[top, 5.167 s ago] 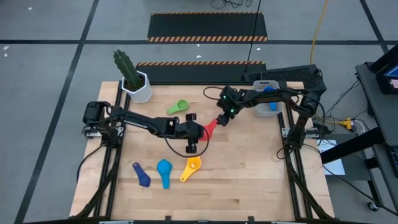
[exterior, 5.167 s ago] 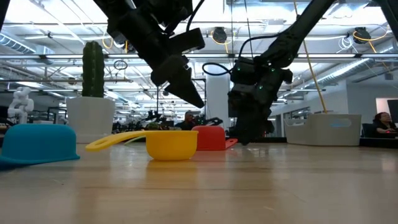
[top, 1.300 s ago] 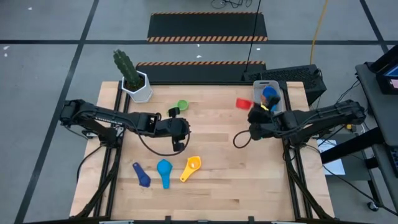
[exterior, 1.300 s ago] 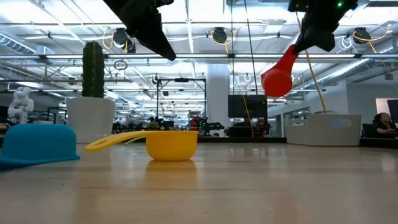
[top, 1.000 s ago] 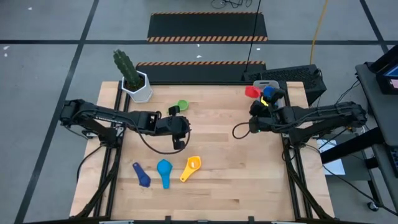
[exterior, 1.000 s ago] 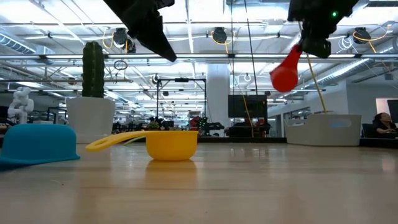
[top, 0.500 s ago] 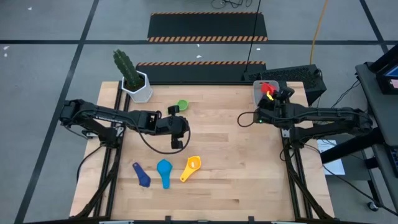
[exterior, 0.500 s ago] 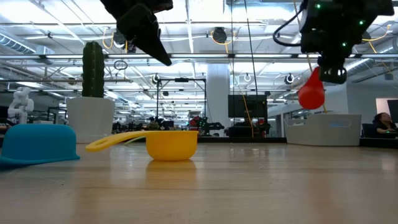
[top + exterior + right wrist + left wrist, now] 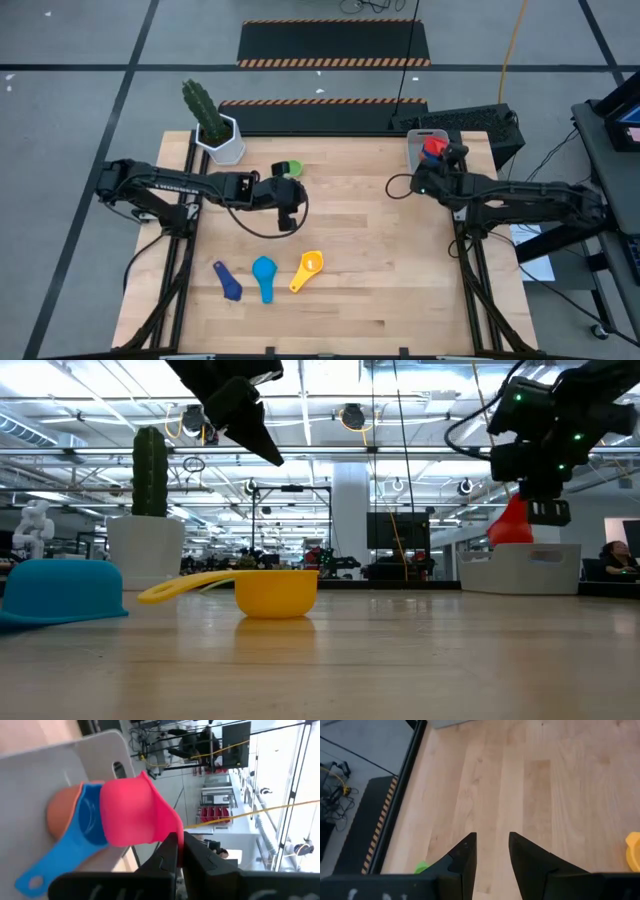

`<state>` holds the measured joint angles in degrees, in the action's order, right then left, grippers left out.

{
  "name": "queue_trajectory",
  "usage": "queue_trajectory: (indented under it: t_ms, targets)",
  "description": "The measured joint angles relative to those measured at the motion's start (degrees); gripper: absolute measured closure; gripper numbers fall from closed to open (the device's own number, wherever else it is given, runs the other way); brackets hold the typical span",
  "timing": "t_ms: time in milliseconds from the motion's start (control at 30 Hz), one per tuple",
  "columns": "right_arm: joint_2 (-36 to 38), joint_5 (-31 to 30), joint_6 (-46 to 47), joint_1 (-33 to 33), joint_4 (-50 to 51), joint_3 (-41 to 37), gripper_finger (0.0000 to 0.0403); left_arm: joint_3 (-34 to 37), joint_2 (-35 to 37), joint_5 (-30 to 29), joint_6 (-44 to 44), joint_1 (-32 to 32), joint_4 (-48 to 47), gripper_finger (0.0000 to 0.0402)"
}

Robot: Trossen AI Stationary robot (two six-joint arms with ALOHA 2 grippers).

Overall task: Nest measuring cups in basket
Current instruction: Stack the red measuring cup on top of the dark blue measuring cup in the gray bin

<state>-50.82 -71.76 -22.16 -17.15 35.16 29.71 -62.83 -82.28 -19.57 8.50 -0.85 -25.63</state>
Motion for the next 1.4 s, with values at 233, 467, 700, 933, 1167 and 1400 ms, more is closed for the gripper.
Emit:
queue_trajectory:
  t_ms: [233,467,700,933,1167,1400]
  targets:
    - [0.52,2.99,-7.4,-3.69,-7.98,-2.9,0.0403,0.0,0.02,0.02,1.82,0.38,0.46,0.0284]
    - [0.54,3.07,-11.35,-6.21,-12.52,-4.34,0.0393,0.0,0.02,0.02,1.98,0.92,0.59,0.0284]
    - [0.54,7.64,-11.34,-7.77,-12.65,-4.34,0.0365,0.0,0.02,0.02,2.27,0.88,0.59,0.0284]
    - [0.54,9.01,-10.37,-8.07,-12.61,-4.34,0.0346,0.0,0.02,0.04,2.3,0.88,0.59,0.0284]
    - [0.59,13.39,-9.33,-8.04,-10.4,-4.34,0.0322,0.0,0.02,0.05,2.27,0.88,0.59,0.0284]
    - [0.6,13.58,-8.53,-8.04,-8.55,-4.34,0.0286,0.0,0.02,0.09,2.1,0.88,0.57,0.0284]
